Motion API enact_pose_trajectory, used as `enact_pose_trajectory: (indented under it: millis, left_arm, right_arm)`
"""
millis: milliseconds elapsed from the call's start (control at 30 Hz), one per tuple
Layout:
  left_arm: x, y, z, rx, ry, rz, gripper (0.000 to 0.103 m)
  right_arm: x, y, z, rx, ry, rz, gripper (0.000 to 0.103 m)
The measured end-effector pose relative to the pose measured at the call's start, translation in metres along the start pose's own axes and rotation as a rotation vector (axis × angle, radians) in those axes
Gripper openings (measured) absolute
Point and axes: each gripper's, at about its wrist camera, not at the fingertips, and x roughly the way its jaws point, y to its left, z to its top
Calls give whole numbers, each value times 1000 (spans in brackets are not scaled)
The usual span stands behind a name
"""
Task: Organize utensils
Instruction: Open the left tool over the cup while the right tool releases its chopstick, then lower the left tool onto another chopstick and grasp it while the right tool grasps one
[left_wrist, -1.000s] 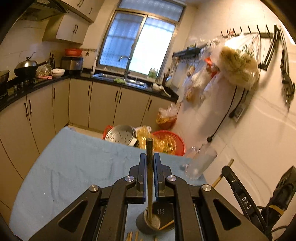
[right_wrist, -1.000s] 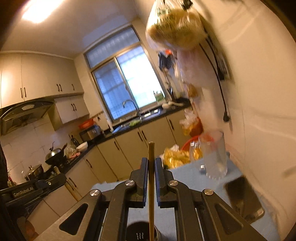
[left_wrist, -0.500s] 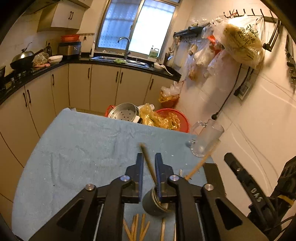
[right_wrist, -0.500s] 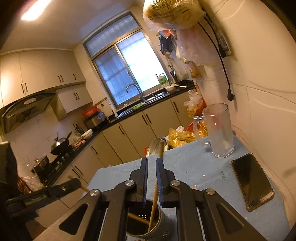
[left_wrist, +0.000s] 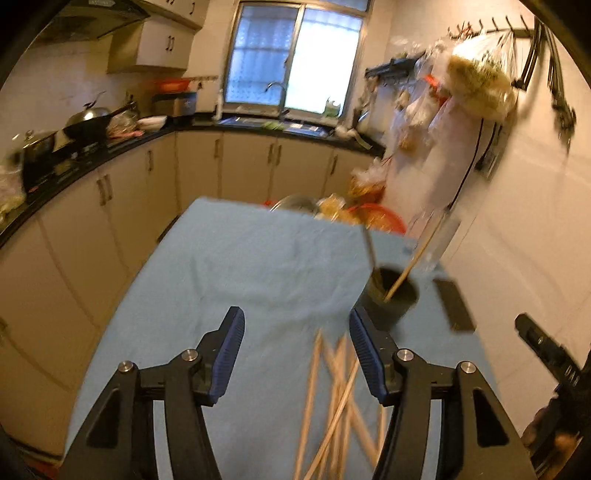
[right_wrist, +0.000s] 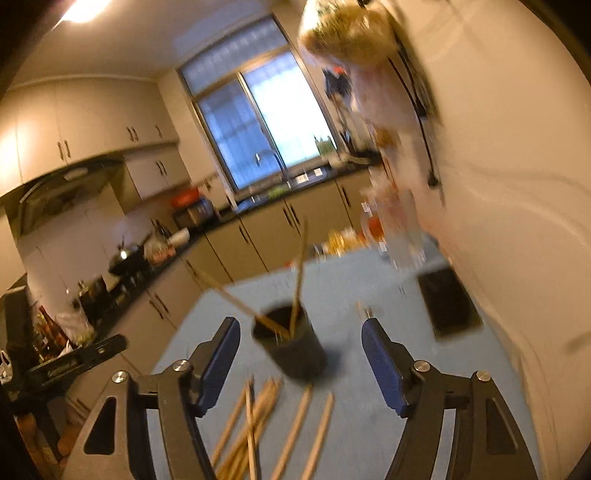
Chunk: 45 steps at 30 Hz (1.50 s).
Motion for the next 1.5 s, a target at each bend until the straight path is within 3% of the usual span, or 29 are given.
enact_pose_trajectory:
  millis: [100, 200, 533, 800, 1167, 1267, 1367, 1500]
  left_arm:
    - [-10, 2, -27, 0, 54, 0, 60]
    - [-24, -2, -48, 23, 52, 15, 60]
    - [-42, -17, -66, 97, 68, -20, 62]
    - [-3, -25, -65, 101, 173, -84, 62]
    - [63, -58, -50, 199, 255, -108, 62]
    - [90, -67, -48, 243, 289, -152, 62]
    - [116, -73, -47, 273, 350, -143, 58]
    - [140, -80, -40, 302, 369, -153, 53]
  right_arm:
    - [-12, -9, -21, 25, 46, -22, 71]
    - [-22, -15, -34, 55, 76, -8, 71]
    - [-44, -1, -62, 16, 152, -15, 70]
    - [-28, 1, -77, -13, 229, -26, 54]
    - [22, -19, -70, 24, 301, -52, 48]
    - [37, -25, -70, 34, 320, -61, 46]
    - [50, -31, -72, 50, 340, -61, 41]
    - [65, -37, -76, 61, 369, -63, 40]
